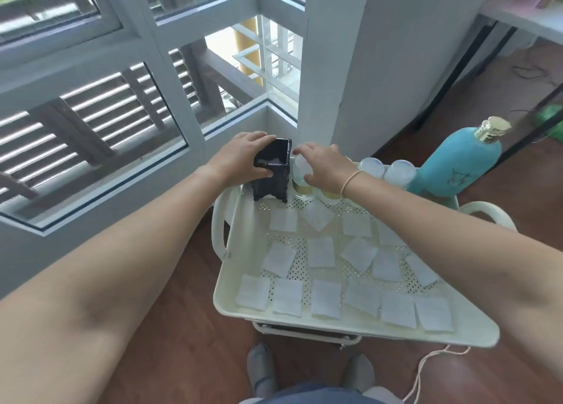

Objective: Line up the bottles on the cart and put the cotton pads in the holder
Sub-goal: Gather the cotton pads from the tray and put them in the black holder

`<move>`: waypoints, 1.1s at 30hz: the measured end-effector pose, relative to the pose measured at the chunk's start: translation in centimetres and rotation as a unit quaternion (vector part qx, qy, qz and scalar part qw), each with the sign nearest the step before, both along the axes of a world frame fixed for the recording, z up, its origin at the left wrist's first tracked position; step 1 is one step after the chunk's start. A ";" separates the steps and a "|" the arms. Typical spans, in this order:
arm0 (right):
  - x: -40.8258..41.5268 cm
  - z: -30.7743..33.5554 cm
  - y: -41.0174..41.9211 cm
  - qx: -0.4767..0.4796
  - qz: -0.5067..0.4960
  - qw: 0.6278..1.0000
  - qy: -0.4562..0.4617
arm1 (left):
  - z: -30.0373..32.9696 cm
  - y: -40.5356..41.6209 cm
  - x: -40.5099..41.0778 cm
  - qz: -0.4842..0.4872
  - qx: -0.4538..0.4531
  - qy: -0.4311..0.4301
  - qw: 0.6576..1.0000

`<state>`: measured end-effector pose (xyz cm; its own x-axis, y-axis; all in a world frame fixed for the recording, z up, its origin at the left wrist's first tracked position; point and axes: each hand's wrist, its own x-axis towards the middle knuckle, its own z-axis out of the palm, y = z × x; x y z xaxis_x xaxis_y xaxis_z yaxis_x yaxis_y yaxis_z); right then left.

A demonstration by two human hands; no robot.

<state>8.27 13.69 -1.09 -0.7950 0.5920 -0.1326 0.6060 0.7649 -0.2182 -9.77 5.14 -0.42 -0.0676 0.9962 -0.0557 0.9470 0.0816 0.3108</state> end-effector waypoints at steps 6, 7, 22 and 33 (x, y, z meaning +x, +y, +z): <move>2.1 -0.1 -1.1 0.051 0.004 0.988 0.144 | 0.3 -1.6 1.5 0.022 0.054 0.021 0.998; 2.8 -0.1 -1.7 0.052 -0.004 0.980 0.194 | 0.4 -2.0 2.0 0.028 0.083 0.017 0.996; 10.3 -9.1 -9.2 -0.067 -0.086 0.990 0.091 | -7.7 -11.6 9.9 0.032 -0.064 -0.030 0.997; 10.0 -9.7 -9.6 -0.055 -0.115 0.983 0.132 | -8.7 -11.8 10.1 0.094 -0.051 -0.075 0.991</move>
<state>18.29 4.10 -10.79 -0.6568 0.7539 -0.0131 0.6714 0.5769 -0.4653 0.29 -6.71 -9.11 -0.2340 0.9558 -0.1780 0.8558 0.2894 0.4287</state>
